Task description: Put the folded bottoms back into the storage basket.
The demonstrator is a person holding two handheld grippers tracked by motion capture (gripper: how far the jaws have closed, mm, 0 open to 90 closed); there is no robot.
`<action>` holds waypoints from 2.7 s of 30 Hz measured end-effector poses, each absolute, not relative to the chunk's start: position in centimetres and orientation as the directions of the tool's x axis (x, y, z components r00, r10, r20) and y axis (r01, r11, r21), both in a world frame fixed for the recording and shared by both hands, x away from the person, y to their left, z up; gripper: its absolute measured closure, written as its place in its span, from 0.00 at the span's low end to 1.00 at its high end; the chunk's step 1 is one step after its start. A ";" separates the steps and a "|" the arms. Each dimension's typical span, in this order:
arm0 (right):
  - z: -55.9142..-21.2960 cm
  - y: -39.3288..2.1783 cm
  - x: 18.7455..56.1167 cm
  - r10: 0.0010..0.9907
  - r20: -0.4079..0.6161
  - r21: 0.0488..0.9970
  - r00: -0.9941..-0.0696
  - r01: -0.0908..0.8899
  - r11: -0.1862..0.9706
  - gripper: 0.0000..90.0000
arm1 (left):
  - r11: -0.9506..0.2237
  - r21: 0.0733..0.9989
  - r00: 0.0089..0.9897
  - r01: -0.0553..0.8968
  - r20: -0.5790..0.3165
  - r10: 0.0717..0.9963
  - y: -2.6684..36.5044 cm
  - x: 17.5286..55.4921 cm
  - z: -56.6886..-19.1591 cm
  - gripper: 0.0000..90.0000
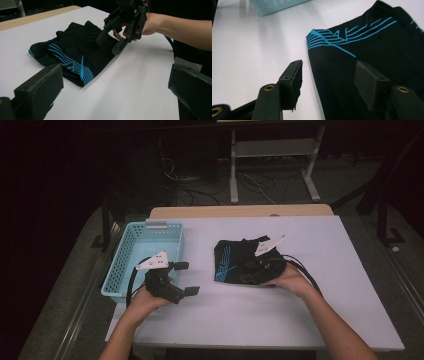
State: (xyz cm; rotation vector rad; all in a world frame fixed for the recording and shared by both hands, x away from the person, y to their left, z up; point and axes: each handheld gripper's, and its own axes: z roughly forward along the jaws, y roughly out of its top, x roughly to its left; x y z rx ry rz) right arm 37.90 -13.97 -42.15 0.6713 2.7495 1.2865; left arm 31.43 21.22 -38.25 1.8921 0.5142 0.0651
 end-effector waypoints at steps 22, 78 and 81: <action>-43.9 -13.3 38.0 0.382 0.125 0.689 -0.916 0.357 0.631 0.49 | -0.283 0.904 0.904 0.319 -0.200 0.379 21.2 31.4 -38.3 0.00; -44.4 -13.6 37.9 0.410 -0.048 0.683 -0.911 0.270 0.678 0.89 | -0.271 0.906 0.903 0.324 -0.211 0.374 21.4 31.5 -38.2 0.00; -44.0 -13.9 37.9 0.418 -0.029 0.698 -0.908 0.281 0.659 0.89 | -0.271 0.906 0.903 0.325 -0.211 0.374 21.4 31.5 -38.2 0.00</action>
